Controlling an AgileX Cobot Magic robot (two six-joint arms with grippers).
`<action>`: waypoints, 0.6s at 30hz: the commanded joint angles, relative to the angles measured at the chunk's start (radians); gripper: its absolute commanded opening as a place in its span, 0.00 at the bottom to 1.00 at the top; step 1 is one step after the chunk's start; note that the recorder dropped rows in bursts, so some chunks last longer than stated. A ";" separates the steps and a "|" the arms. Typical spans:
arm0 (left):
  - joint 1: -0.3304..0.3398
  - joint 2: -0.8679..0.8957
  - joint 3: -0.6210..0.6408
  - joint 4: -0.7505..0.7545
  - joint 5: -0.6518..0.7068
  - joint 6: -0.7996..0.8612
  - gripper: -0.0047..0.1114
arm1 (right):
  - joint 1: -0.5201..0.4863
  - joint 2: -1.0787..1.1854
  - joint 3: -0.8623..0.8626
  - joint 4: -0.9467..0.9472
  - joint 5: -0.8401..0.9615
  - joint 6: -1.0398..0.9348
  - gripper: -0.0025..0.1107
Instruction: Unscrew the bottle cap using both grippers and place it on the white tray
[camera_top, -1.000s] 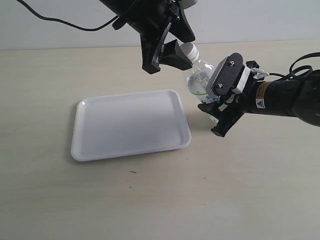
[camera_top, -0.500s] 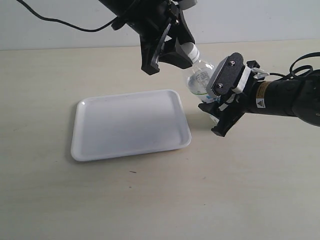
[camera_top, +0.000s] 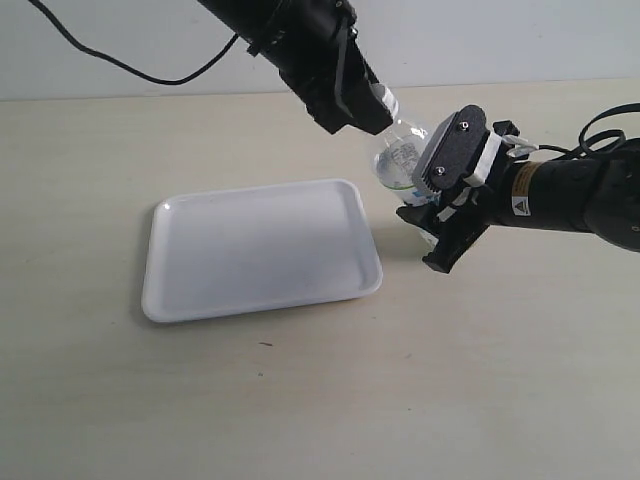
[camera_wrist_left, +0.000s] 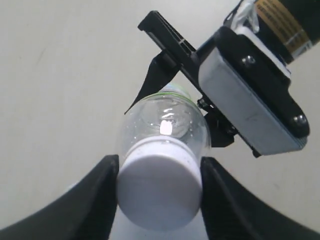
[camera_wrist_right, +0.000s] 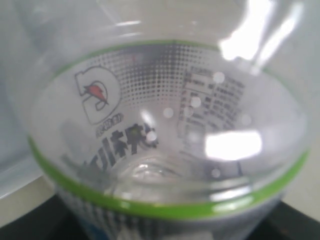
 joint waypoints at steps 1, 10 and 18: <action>-0.008 -0.003 0.000 -0.021 -0.006 -0.221 0.04 | -0.004 0.017 0.010 -0.009 0.111 -0.008 0.02; -0.027 -0.003 0.000 -0.074 -0.018 -0.420 0.04 | -0.004 0.017 0.010 -0.009 0.111 -0.008 0.02; -0.011 -0.019 0.000 -0.072 -0.020 -0.417 0.04 | -0.004 0.017 0.010 -0.009 0.111 -0.006 0.02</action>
